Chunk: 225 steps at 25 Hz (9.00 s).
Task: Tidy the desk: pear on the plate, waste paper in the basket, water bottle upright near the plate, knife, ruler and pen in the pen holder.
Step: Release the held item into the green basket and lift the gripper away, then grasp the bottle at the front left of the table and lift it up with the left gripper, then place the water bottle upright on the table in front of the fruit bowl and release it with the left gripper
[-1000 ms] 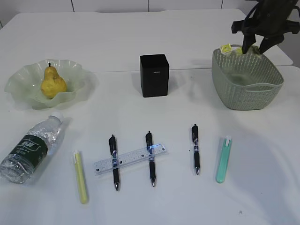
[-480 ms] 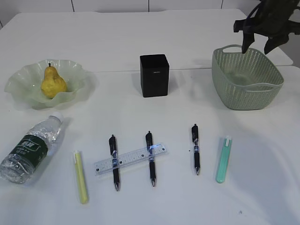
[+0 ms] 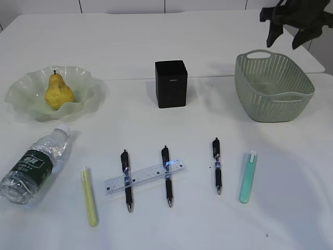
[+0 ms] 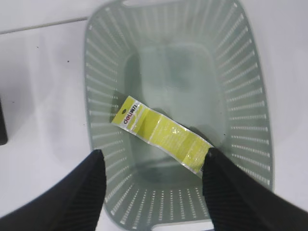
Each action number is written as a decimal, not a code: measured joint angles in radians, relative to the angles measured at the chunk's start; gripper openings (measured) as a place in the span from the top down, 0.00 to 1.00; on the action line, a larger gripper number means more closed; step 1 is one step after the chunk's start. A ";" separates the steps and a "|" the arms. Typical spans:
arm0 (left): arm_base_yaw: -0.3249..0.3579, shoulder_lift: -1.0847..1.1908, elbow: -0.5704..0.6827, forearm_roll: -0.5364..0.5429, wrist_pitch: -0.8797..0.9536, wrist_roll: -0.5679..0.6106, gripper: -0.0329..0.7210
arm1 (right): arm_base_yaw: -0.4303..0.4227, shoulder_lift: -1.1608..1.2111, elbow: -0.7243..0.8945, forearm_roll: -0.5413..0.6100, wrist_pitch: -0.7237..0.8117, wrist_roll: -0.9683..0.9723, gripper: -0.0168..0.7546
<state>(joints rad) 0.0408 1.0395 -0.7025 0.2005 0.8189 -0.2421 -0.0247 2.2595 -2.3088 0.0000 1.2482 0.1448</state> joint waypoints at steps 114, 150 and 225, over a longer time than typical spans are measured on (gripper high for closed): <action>-0.212 1.062 -0.857 -0.254 0.313 0.415 0.13 | 0.000 -0.576 0.711 0.113 -0.001 -0.108 0.33; -0.212 1.124 -0.861 -0.207 0.294 0.415 0.45 | 0.000 -0.576 0.711 0.117 -0.001 -0.132 0.33; -0.143 0.510 -0.509 -0.330 -0.111 0.399 0.46 | 0.000 -0.630 0.711 0.138 -0.001 -0.145 0.33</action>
<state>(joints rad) -0.1019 1.5492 -1.2110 -0.1291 0.7079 0.1569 -0.0247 1.6298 -1.5980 0.1377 1.2471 0.0000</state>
